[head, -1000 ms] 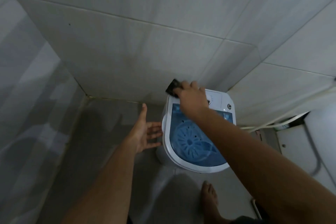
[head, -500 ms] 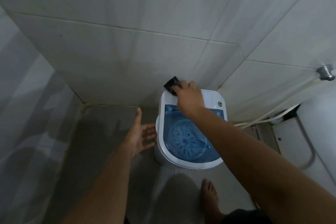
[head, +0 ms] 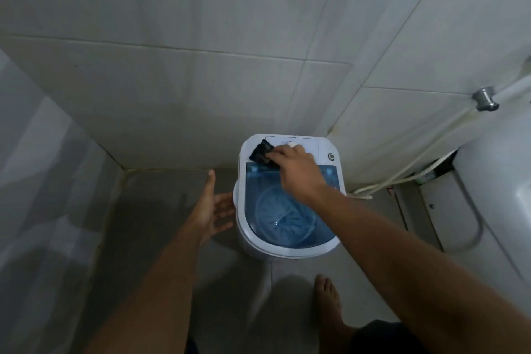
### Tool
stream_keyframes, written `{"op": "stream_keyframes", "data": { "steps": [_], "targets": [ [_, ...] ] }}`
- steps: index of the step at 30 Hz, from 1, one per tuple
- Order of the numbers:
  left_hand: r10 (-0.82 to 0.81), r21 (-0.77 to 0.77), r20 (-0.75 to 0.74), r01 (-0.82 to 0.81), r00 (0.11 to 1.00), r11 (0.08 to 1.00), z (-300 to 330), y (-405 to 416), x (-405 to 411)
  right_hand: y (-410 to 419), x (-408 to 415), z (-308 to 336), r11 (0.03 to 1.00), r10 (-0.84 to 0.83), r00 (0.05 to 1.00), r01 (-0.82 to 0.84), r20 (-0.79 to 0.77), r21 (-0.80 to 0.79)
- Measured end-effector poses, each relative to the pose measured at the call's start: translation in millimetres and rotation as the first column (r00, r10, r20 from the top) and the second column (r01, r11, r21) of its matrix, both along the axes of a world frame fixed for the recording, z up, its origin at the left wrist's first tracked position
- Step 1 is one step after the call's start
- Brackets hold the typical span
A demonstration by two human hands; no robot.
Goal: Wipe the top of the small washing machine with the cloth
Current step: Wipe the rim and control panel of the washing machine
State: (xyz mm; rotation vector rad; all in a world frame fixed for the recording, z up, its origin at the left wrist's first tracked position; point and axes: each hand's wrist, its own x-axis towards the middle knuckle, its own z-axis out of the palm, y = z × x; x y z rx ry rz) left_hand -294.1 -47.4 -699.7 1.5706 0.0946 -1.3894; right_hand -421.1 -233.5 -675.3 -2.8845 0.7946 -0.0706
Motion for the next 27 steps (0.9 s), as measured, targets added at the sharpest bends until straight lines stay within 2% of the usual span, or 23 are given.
{"op": "stream_keyframes", "data": {
  "steps": [2,4,6,8,10,12,14,16,18,20,22,23,25,27],
  "targets": [
    [0.01,0.01,0.008,-0.01,1.0,1.0,1,-2,-1,26,-14,-13,0.995,0.083,0.996,-0.083,-0.012,-0.051],
    [0.006,0.017,0.01,-0.006,1.0,1.0,0,-3,-2,58,-48,-25,0.966,0.258,0.966,-0.259,0.025,0.015],
    [0.002,0.02,0.027,-0.003,1.0,1.0,1,-4,-3,78,-86,-23,0.895,0.429,0.903,-0.43,0.037,0.116],
    [-0.005,0.008,0.042,0.005,0.999,1.0,2,-4,-5,63,-109,-13,0.867,0.483,0.874,-0.486,0.049,0.11],
    [-0.011,0.002,0.05,0.011,0.999,1.0,3,-2,-7,32,-114,-4,0.931,0.358,0.928,-0.363,0.101,0.036],
    [-0.01,0.005,0.047,0.01,0.999,1.0,6,0,-10,-5,-116,-1,0.997,0.05,0.982,-0.06,0.184,0.05],
    [-0.017,0.006,0.057,0.016,0.998,1.0,8,0,-11,-30,-119,-8,0.972,-0.232,0.958,0.225,0.165,0.06],
    [-0.024,0.004,0.067,0.024,0.997,1.0,9,-1,-12,-21,-117,-22,0.932,-0.361,0.924,0.36,0.122,0.032],
    [-0.024,0.006,0.078,0.024,0.997,1.0,8,-2,-12,10,-116,-33,0.947,-0.318,0.937,0.322,0.143,-0.005],
    [-0.026,0.019,0.082,0.024,0.996,1.0,7,-3,-13,44,-117,-37,0.994,-0.109,0.983,0.108,0.145,0.017],
    [-0.028,0.02,0.092,0.026,0.995,0.999,6,-3,-15,62,-125,-31,0.988,0.122,0.984,-0.133,0.128,0.079],
    [-0.029,0.018,0.099,0.028,0.995,0.999,6,-3,-16,61,-130,-25,0.977,0.167,0.975,-0.184,0.143,0.111],
    [-0.024,0.01,0.111,0.023,0.994,1.0,8,-2,-20,49,-139,-14,0.986,0.074,0.972,-0.105,0.224,0.13],
    [-0.015,0.009,0.106,0.014,0.994,1.0,8,-1,-22,30,-149,-13,0.976,-0.193,0.932,0.149,0.306,0.161]
  ]
}}
